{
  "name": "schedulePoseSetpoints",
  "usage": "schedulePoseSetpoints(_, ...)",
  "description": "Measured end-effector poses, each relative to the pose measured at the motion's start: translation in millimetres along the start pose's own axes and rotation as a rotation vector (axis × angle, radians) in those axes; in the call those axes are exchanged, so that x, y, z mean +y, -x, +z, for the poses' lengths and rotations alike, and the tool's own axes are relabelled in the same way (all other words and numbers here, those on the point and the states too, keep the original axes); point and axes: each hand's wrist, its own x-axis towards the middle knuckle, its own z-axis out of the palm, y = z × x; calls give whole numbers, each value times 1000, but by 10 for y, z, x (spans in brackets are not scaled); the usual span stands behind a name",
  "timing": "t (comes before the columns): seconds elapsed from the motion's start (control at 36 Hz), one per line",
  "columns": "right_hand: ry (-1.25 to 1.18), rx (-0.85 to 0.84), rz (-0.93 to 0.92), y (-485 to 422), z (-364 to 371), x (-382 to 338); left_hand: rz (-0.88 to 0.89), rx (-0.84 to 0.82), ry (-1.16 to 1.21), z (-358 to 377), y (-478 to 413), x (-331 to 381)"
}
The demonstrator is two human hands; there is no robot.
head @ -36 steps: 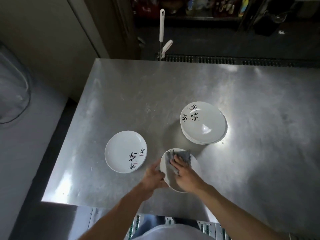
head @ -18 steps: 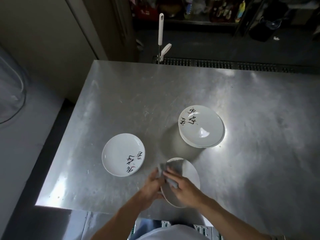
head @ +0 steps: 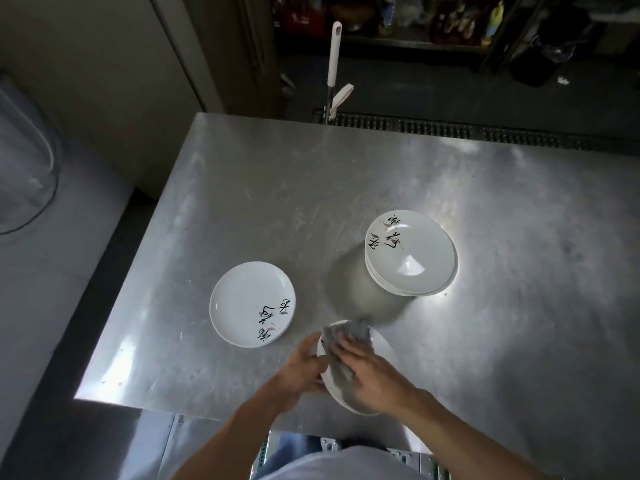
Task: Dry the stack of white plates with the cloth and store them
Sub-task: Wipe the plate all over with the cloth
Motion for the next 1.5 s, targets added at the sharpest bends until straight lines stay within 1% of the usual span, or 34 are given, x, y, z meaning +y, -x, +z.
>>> schedulePoseSetpoints(0.06,-18,-40,-137,73,12,-37,12,4,-46,-59,-1,-7)
schedulePoseSetpoints(0.11,14,-68,-211,105,11,-21,2,-14,-86,-108,17,-26)
schedulePoseSetpoints(0.19,93,-145,-210,100,38,68,-39,-55,-40,-127,55,-49)
schedulePoseSetpoints(0.25,91,-103,-61,41,34,131,-53,-9,45,-110,32,-56)
schedulePoseSetpoints(0.31,86,10,156,-58,31,168,-68,100,181,-47,-14,-83)
schedulePoseSetpoints(0.36,112,53,347,-158,8,151,-84,171,273,61,-14,-98)
schedulePoseSetpoints(0.42,34,52,418,-181,18,114,-89,147,289,140,25,-115)
schedulePoseSetpoints(0.44,-28,58,383,-160,40,93,-90,128,278,153,47,-110)
schedulePoseSetpoints(0.47,-85,58,302,-117,73,59,-91,123,264,152,56,-92)
schedulePoseSetpoints(0.53,-148,-4,109,7,109,-10,-97,135,243,122,33,-77)
schedulePoseSetpoints(0.56,-148,-36,58,42,106,-24,-100,129,222,105,23,-79)
schedulePoseSetpoints(0.58,-133,-28,39,48,93,-14,-98,102,191,90,32,-78)
schedulePoseSetpoints(0.61,-97,22,50,20,77,33,-94,62,161,83,48,-77)
schedulePoseSetpoints(0.64,-53,73,101,-14,47,78,-92,26,135,75,66,-83)
schedulePoseSetpoints(0.67,-7,67,190,-49,24,110,-88,3,115,72,80,-91)
schedulePoseSetpoints(0.69,19,24,252,-71,17,111,-77,-12,98,74,88,-86)
schedulePoseSetpoints(0.72,5,5,227,-79,36,95,-62,-17,82,78,93,-74)
schedulePoseSetpoints(0.78,-47,-22,54,-48,115,53,-51,-8,64,81,103,-46)
schedulePoseSetpoints(0.81,-70,-67,8,-24,121,25,-55,-6,68,75,110,-43)
schedulePoseSetpoints(0.83,-79,-76,10,-19,103,33,-59,-11,76,67,116,-42)
schedulePoseSetpoints(0.89,-65,7,136,-57,49,104,-74,-32,95,59,141,-35)
schedulePoseSetpoints(0.92,-21,17,210,-80,22,125,-78,-45,105,61,154,-27)
schedulePoseSetpoints(0.94,34,11,221,-96,15,111,-75,-59,107,67,165,-17)
schedulePoseSetpoints(0.97,48,13,155,-90,27,73,-70,-70,99,73,176,-4)
schedulePoseSetpoints(1.03,-35,-19,-18,-26,111,-9,-81,-60,80,79,191,5)
schedulePoseSetpoints(1.08,-108,-96,-82,53,137,-36,-112,-33,71,68,198,-26)
schedulePoseSetpoints(1.14,-95,-124,-115,66,108,32,-138,-29,75,59,234,-69)
schedulePoseSetpoints(1.19,-31,-133,-67,10,93,96,-117,-13,123,66,252,-114)
schedulePoseSetpoints(1.25,51,-99,81,-103,63,128,-76,75,220,104,217,-159)
schedulePoseSetpoints(1.31,143,-19,246,-231,15,109,-53,176,388,174,162,-200)
schedulePoseSetpoints(1.36,113,30,321,-317,-40,61,-52,223,480,212,133,-210)
schedulePoseSetpoints(1.42,-6,16,340,-299,-63,-2,-40,250,433,170,118,-203)
schedulePoseSetpoints(1.44,-68,0,316,-258,-54,-24,-33,265,396,128,98,-198)
schedulePoseSetpoints(1.5,-157,-60,180,-153,-5,-75,-33,262,347,55,52,-187)
